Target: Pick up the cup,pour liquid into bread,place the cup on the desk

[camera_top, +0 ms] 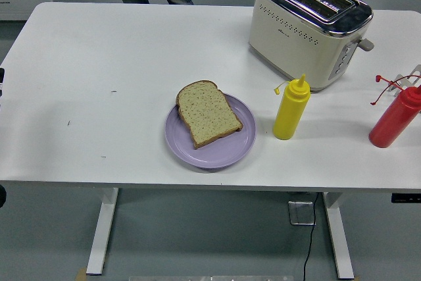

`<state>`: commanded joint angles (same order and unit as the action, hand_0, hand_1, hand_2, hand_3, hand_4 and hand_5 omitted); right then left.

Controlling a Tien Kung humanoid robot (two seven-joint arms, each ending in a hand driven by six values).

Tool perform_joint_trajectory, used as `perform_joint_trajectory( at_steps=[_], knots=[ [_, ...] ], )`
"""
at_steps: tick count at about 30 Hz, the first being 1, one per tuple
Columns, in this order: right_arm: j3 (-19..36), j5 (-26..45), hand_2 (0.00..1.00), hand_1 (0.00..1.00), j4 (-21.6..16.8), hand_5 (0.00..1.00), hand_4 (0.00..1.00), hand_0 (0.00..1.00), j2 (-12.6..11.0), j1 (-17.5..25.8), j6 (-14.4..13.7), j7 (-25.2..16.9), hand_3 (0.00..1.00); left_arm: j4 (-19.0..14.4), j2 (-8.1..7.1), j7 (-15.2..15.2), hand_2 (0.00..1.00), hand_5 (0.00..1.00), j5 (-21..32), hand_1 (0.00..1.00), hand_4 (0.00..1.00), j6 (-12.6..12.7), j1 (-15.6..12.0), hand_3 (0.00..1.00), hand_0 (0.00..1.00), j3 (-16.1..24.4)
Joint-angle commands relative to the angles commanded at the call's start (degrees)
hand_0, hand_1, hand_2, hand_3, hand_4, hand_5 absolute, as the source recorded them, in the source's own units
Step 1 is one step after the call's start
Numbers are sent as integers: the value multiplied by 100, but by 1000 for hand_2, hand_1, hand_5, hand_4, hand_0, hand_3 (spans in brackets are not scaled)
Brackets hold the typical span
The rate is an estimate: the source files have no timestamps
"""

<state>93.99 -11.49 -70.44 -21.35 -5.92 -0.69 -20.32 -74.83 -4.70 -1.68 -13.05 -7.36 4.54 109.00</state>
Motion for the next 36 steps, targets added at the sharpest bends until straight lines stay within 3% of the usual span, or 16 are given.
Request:
perform_joint_trajectory(
  at_steps=[36],
  knots=[
    [23, -7, 801, 776, 117, 455, 504, 801, 24, -33, -28, -38, 813, -31, -14, -2, 861, 998, 19, 817, 653, 4, 35, 819, 825, 38]
  ],
)
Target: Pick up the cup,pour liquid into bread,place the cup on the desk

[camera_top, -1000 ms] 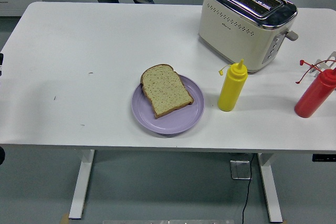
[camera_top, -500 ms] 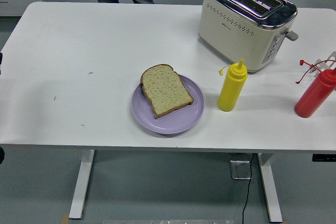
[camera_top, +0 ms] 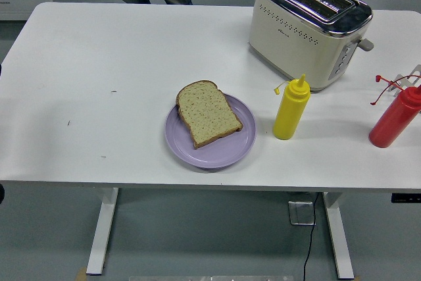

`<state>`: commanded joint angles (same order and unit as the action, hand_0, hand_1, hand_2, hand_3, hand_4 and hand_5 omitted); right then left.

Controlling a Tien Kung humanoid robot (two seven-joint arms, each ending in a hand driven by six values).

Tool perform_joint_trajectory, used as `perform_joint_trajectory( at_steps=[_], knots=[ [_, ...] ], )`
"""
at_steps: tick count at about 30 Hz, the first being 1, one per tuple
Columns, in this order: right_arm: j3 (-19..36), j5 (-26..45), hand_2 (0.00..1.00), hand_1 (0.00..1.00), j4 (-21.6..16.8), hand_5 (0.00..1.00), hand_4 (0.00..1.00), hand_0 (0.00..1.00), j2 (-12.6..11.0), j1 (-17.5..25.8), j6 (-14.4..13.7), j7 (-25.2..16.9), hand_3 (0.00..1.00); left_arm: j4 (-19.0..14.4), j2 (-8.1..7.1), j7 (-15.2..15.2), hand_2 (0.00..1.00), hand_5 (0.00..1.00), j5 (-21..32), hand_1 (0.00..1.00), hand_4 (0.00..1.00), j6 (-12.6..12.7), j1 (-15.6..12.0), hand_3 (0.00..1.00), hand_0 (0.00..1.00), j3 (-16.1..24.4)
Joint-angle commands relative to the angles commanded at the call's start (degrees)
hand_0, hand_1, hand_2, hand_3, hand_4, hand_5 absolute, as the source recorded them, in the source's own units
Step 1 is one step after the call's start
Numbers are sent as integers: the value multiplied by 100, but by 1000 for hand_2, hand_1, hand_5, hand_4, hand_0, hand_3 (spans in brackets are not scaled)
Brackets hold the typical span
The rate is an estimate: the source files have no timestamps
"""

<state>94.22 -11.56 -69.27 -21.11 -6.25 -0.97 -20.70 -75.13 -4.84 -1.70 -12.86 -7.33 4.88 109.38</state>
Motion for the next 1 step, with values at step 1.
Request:
perform_joint_trajectory(
  at_steps=[1],
  knots=[
    [1, 2, 801, 776, 1, 455, 504, 801, 2, 0, 1, 0, 813, 0, 1, 0, 861, 998, 1, 817, 653, 0, 0, 819, 825, 0]
  ],
)
